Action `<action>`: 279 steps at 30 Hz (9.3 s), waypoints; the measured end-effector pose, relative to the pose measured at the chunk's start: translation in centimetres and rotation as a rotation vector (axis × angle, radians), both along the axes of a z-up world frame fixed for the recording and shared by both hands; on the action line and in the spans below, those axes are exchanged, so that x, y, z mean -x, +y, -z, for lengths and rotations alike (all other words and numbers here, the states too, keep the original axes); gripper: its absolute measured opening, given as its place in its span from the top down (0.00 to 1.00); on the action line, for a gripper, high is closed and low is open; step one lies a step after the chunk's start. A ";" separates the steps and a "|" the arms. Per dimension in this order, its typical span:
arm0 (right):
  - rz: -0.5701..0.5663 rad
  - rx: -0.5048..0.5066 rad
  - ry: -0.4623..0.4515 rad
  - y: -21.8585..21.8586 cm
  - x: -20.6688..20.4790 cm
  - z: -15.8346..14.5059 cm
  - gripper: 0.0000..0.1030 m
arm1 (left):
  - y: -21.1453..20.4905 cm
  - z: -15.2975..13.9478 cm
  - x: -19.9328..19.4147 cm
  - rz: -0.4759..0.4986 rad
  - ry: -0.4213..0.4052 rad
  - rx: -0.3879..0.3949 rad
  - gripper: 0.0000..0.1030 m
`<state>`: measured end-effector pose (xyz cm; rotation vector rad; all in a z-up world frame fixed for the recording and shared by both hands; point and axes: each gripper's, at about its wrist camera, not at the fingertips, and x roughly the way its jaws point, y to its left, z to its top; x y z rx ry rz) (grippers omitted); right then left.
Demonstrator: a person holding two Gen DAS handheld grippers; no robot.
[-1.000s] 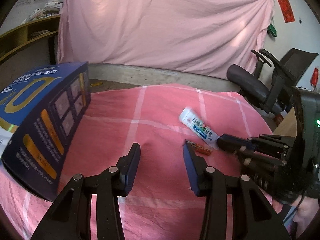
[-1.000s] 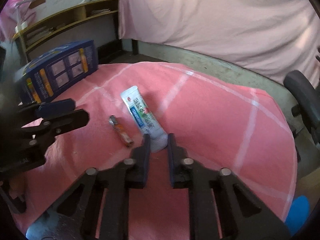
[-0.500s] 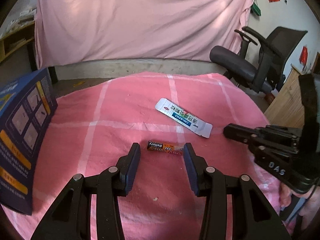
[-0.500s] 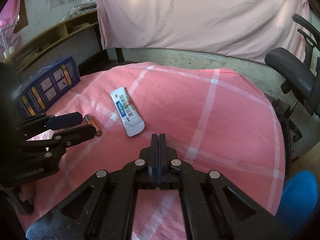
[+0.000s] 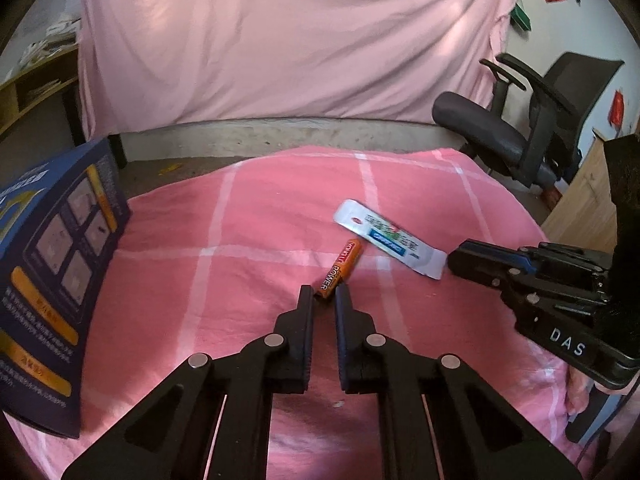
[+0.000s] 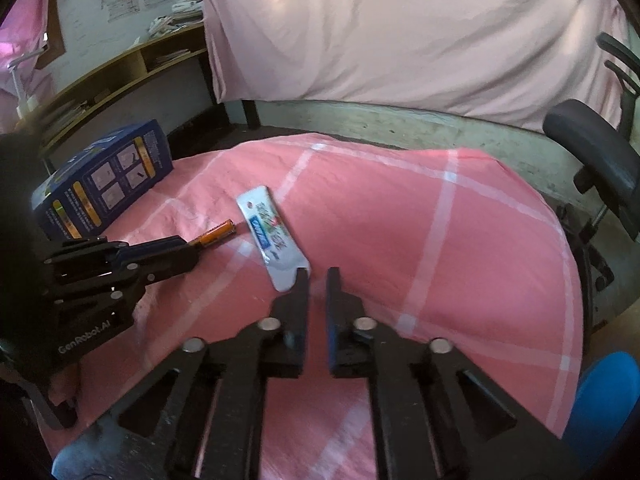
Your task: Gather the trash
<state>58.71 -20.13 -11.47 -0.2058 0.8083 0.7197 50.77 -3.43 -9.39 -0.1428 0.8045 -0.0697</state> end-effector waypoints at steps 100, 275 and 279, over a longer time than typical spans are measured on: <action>0.699 -0.219 -0.305 -31.2 12.2 -6.3 0.51 | -26.8 -8.2 5.1 0.414 -0.203 0.118 0.93; 0.775 -0.140 -0.580 -10.8 40.0 -3.4 0.00 | -1.4 -3.2 32.7 0.083 -0.517 -0.055 0.02; 0.775 -0.139 -0.580 -10.8 40.0 -3.4 0.00 | -1.4 -3.2 32.7 0.083 -0.518 -0.055 0.02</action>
